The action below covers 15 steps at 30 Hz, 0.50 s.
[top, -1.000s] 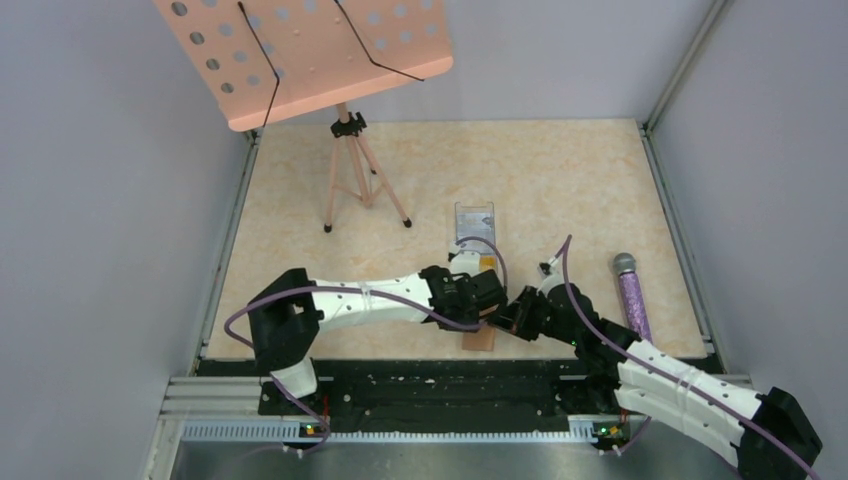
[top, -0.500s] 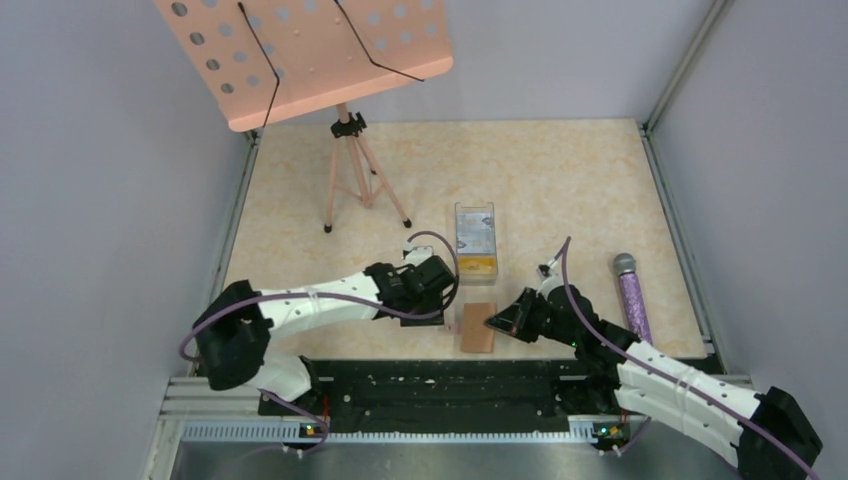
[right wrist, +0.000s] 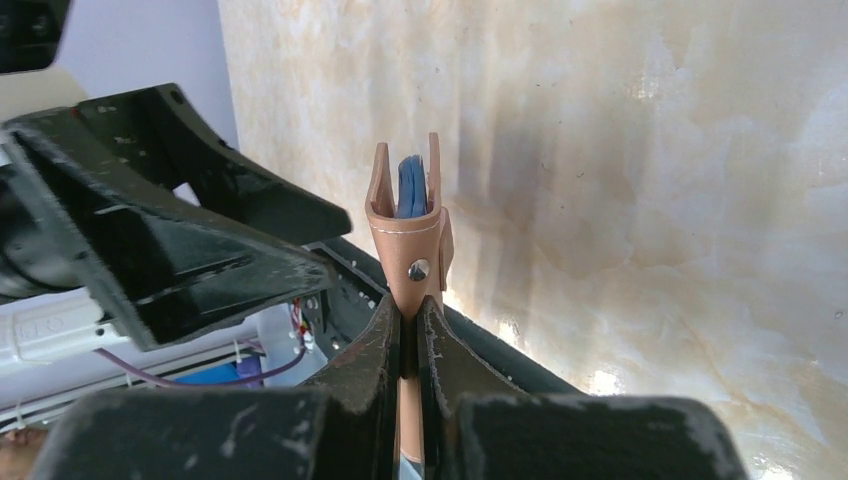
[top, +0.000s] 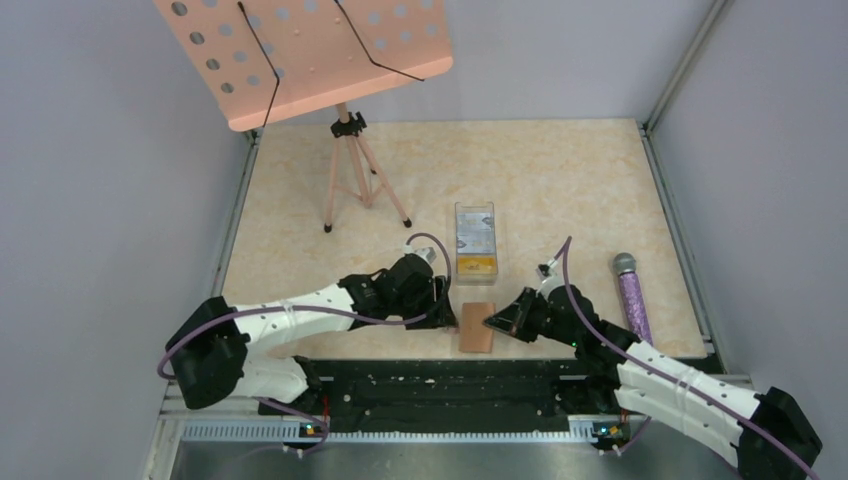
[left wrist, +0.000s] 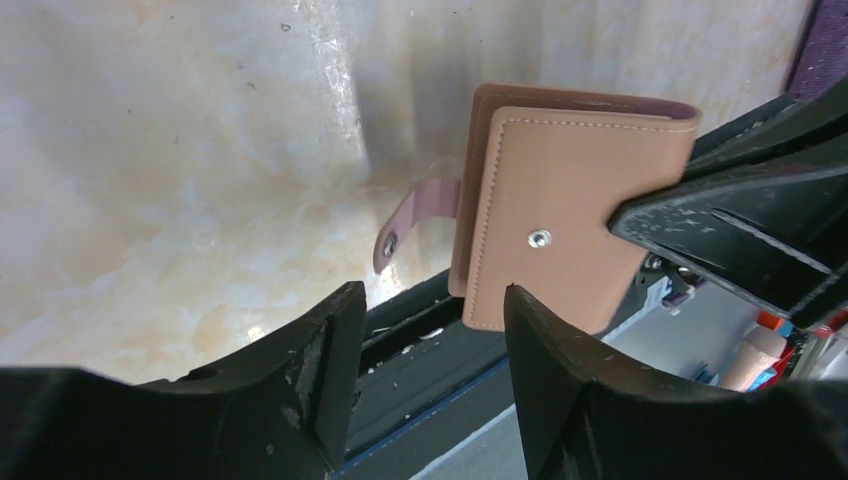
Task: Put the credit cards into the card holder
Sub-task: Open the card holder at the center of the board.
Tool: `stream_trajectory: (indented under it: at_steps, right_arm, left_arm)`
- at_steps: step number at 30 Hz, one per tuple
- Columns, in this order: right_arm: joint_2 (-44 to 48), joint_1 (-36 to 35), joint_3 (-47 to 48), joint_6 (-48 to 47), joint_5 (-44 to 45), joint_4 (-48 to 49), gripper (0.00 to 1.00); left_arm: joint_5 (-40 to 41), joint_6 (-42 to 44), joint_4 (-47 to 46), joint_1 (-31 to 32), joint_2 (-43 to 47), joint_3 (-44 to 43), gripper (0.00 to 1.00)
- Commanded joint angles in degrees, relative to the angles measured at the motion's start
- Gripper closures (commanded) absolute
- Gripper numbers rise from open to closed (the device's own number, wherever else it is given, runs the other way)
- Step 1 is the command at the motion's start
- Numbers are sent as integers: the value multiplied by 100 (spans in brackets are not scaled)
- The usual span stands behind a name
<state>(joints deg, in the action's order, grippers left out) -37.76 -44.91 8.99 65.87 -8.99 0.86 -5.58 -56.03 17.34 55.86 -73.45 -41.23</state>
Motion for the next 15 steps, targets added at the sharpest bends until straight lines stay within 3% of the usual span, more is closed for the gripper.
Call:
stream_trajectory:
  at_steps: [1, 15]
  right_arm:
    - [259, -63, -62, 185, -50, 324, 100]
    - [429, -69, -153, 398, -127, 500, 100]
  left_arm:
    - [-162, 102, -442, -35, -262, 46, 43]
    - [-442, 188, -1089, -207, -555, 355, 50]
